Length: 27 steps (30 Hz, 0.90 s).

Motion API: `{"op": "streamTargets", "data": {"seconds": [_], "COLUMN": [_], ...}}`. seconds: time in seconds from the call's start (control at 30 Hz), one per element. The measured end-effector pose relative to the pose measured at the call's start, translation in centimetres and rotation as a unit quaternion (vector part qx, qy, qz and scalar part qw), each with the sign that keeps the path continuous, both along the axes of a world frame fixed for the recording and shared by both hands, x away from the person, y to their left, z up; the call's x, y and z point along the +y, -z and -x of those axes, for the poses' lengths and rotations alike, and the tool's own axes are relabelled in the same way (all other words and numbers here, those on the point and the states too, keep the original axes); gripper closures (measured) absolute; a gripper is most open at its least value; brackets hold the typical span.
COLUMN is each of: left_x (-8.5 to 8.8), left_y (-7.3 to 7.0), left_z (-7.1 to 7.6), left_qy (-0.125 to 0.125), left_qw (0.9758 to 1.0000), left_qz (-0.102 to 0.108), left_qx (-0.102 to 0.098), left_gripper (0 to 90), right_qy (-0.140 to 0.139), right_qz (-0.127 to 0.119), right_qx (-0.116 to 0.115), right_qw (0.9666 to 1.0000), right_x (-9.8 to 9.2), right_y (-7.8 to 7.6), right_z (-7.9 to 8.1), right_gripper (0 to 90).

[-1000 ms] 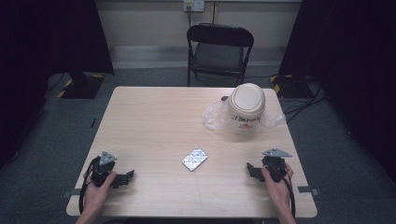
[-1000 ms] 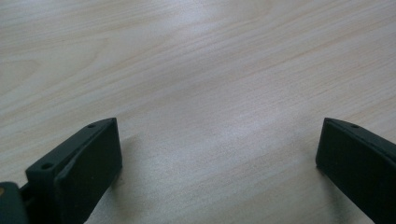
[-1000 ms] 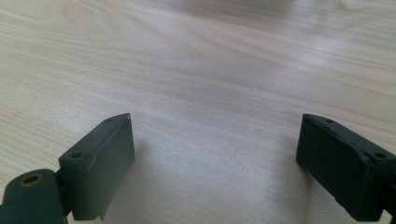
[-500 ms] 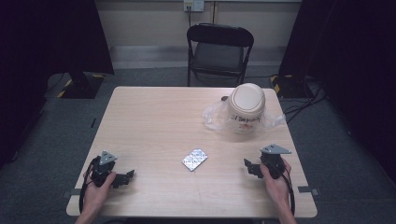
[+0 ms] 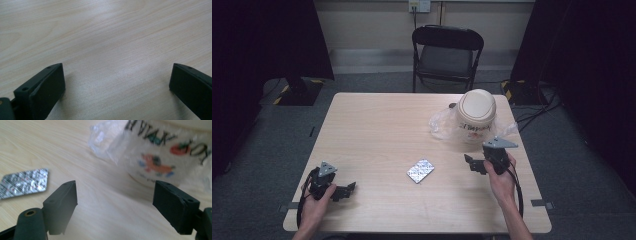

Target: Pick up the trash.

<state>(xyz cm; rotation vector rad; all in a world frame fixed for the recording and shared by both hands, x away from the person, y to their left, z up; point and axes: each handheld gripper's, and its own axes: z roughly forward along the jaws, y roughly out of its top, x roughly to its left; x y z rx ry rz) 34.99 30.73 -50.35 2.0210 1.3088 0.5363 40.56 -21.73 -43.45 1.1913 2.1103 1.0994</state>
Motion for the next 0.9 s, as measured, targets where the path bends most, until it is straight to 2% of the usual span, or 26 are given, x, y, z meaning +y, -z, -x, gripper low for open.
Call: {"op": "streamTargets", "data": {"seconds": [0.13,0.17,0.2,0.6,0.8,0.9], "left_x": [0.0,0.0,0.0,0.0,0.0,0.0], "left_y": [0.0,0.0,0.0,0.0,0.0,0.0], "left_z": [0.0,0.0,0.0,0.0,0.0,0.0], "left_qy": [0.000,0.000,0.000,0.000,0.000,0.000], "left_qw": [1.0000,1.0000,1.0000,1.0000,1.0000,1.0000], "left_qz": [0.000,0.000,0.000,0.000,0.000,0.000], "left_qx": [0.000,0.000,0.000,0.000,0.000,0.000], "left_gripper": [0.0,0.0,0.0,0.0,0.0,0.0], "right_qy": [-0.011,-0.011,-0.017,-0.035,-0.038,-0.031], "right_qz": [0.000,0.000,-0.001,-0.009,-0.007,-0.004], "right_qx": [-0.010,-0.010,-0.017,-0.043,-0.053,-0.050], "right_qw": [0.9999,0.9999,0.9997,0.9984,0.9979,0.9983], "right_x": [0.7,0.7,1.1,3.1,3.8,3.8], "right_y": [-1.6,-1.6,-2.2,-5.6,-6.5,-6.6], "right_z": [-1.2,-1.2,-1.8,-5.9,-7.7,-8.6], "right_gripper": [19.0,19.0,19.0,19.0,19.0,17.9]}}
